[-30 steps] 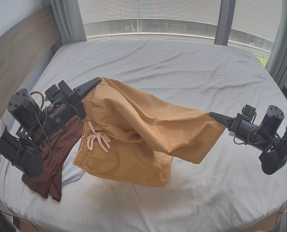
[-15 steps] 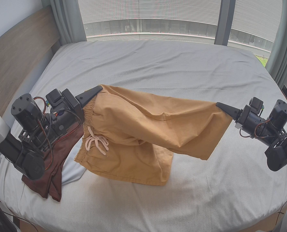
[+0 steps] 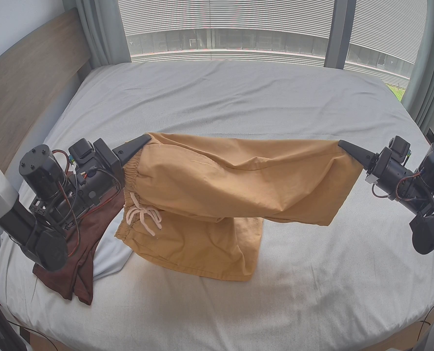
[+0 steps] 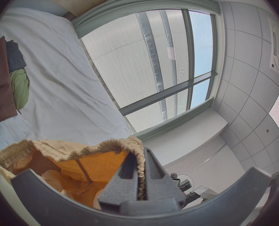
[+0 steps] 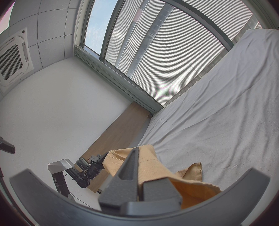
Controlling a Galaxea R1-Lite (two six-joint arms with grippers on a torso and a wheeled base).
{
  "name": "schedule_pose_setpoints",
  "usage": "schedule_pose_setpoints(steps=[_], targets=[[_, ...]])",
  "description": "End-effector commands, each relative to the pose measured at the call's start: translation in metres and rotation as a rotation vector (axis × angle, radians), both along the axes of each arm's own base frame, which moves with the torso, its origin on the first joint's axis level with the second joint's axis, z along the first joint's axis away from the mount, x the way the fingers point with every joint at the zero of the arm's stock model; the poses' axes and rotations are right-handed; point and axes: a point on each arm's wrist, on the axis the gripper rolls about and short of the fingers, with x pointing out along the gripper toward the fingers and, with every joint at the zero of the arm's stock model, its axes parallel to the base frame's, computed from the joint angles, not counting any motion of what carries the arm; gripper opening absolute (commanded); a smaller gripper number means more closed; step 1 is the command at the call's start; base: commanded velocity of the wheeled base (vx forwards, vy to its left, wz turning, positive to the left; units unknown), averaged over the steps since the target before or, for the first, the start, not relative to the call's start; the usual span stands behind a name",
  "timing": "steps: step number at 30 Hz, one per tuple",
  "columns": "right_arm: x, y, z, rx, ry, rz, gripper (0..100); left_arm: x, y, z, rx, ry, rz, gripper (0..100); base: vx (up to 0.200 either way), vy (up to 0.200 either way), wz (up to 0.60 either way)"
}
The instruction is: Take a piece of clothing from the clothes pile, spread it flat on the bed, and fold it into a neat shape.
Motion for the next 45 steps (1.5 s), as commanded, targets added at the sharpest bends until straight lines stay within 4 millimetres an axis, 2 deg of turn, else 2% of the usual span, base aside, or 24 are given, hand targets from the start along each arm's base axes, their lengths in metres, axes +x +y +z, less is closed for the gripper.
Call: schedule_pose_setpoints(steps=[1, 14, 24, 45], targets=[[0.0, -0.003, 0.002, 0.0, -0.007, -0.009, 0, 0.002, 0.0, -0.004, 0.002, 0.011, 0.003, 0, 0.0, 0.0, 0.0], [0.003, -0.011, 0.004, 0.001, -0.021, -0.037, 0, 0.007, 0.003, -0.01, 0.007, 0.026, 0.016, 0, 0.0, 0.0, 0.0], [0.007, -0.016, 0.006, 0.002, -0.031, -0.053, 0, 0.015, 0.007, -0.026, 0.074, 0.021, 0.048, 0, 0.0, 0.0, 0.0], [0.011, -0.02, 0.002, 0.001, -0.019, -0.067, 0, 0.021, 0.018, -0.017, 0.068, -0.017, 0.087, 0, 0.0, 0.0, 0.0]])
